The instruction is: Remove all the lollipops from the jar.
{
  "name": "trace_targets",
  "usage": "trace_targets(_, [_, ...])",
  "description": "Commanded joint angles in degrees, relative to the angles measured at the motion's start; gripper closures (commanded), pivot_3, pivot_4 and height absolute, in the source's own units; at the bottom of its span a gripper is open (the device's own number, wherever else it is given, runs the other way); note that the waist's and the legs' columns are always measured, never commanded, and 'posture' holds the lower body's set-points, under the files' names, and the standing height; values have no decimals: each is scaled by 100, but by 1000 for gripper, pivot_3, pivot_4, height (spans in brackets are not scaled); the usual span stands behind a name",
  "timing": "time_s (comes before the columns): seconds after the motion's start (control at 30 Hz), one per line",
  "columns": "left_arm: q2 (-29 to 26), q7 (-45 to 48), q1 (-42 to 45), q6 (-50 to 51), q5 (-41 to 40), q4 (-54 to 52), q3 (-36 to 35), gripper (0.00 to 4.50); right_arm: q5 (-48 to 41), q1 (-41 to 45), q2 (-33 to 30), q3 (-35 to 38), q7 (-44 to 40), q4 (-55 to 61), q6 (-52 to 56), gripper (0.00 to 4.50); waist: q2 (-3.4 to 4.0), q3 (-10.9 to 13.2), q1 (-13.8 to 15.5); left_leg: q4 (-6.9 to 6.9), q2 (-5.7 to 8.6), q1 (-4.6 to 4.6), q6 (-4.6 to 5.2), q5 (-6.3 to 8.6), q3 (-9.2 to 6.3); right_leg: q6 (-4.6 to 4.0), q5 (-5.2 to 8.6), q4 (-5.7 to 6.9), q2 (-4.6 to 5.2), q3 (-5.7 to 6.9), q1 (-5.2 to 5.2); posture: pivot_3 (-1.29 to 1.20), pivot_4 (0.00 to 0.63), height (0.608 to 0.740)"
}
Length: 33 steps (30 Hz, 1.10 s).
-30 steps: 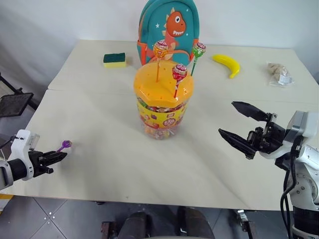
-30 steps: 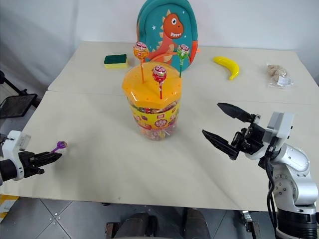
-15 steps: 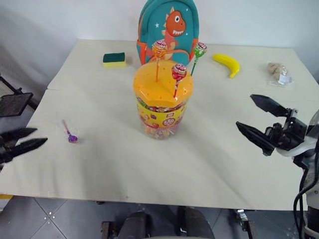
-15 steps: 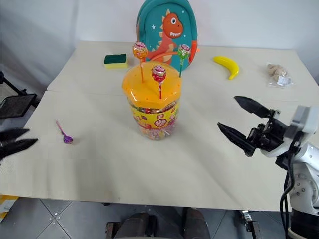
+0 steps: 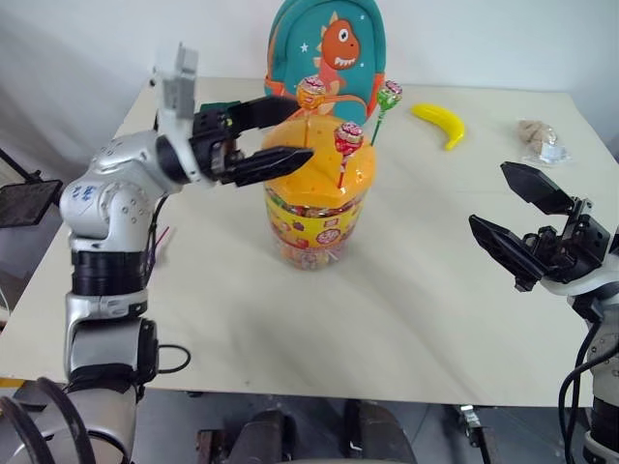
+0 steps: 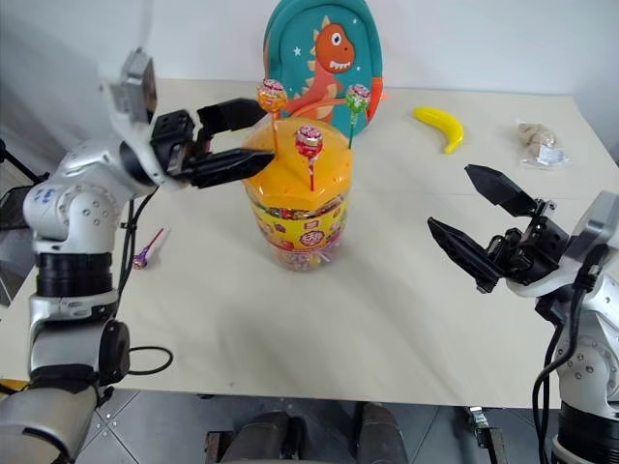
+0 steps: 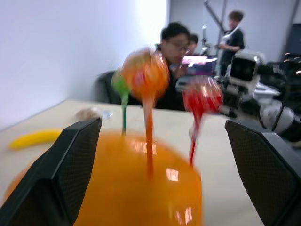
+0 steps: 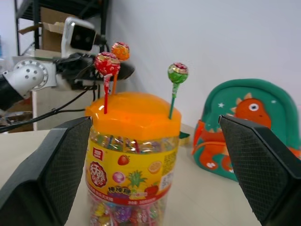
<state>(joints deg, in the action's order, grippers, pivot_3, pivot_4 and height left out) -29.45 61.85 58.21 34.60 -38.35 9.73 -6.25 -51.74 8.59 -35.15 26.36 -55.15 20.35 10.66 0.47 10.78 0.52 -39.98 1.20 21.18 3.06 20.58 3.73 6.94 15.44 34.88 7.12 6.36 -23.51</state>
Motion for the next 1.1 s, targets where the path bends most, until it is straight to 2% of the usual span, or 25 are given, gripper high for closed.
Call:
trace_targets(0.03, [80,12,180,202,-15,45,116,29,5,-122,59,182,130,328,-163,0,0,0,5,0,-2,-1,-1,0,0,-1,0,1,-1,0,0,0,150,740])
trace_targets(0.07, [115,26,205,206,-15,45,145,29,6,-166,68,191,173,373,-173,0,0,0,17,-1,-3,0,-1,-1,-1,-1,0,1,-2,-1,0,0,150,740])
trace_targets(0.1, [122,49,220,350,-92,15,145,416,1,-213,79,209,216,421,-183,0,0,1,35,-5,-2,1,-1,-1,-1,0,0,1,-1,-3,0,0,150,740])
trace_targets(0.13, [122,52,227,384,-93,-2,149,590,-8,-252,83,226,247,462,-186,0,0,1,51,-8,-1,1,-1,0,-1,0,0,1,0,-4,1,0,150,740])
trace_targets(0.33, [46,38,226,311,47,49,116,2426,-30,-375,58,326,330,560,-202,0,-1,1,101,-10,2,2,-1,0,-6,1,-1,-2,1,-7,3,0,150,740])
trace_targets(0.53, [160,-169,359,492,-193,114,-123,4366,-30,-366,77,326,351,540,-220,0,-2,2,95,-10,2,3,-1,0,-8,2,-1,-4,0,-6,4,0,150,740])
trace_targets(0.63, [186,-468,461,772,-539,166,-528,4479,-49,-309,67,306,328,477,-215,0,-3,2,89,-10,2,3,-1,0,-8,2,-1,-4,0,-7,4,0,150,740])
trace_targets(0.73, [-82,-1041,454,1197,-1115,237,-1427,4479,-39,-173,71,192,268,364,-196,0,-3,2,66,-10,-1,3,-1,-1,-11,2,-1,-4,0,-7,3,0,150,740])
trace_targets(0.8, [-420,-1398,283,1301,-1036,262,-1713,4479,-25,-81,86,132,248,305,-187,0,-2,2,26,-7,-5,1,-2,0,-12,2,-1,-4,-1,-9,2,0,150,740])
trace_targets(0.9, [-1523,-1817,-561,1413,-59,97,-1435,4479,-4,54,75,43,164,199,-166,0,6,-2,-57,3,-5,-10,-5,0,-10,0,0,-1,-5,-11,2,0,150,740])
trace_targets(1.0, [-2533,-2062,-1973,1573,697,-222,-1255,4479,85,124,66,-91,9,77,-171,0,11,0,-80,9,-5,-17,-8,1,-8,-2,1,1,-10,-19,1,0,150,740])
trace_targets(1.03, [-2724,-1911,-2578,1630,701,-488,-1333,4479,146,134,59,-158,-77,19,-187,0,10,0,-88,10,-5,-15,-8,1,-8,-2,1,-2,-12,-20,1,0,150,740])
trace_targets(1.1, [-2700,-2045,-3438,2010,503,-999,-1725,4479,295,183,36,-302,-279,-131,-245,0,2,5,-50,9,-6,-10,-10,3,-12,-4,2,-2,-6,-31,-1,0,150,740])
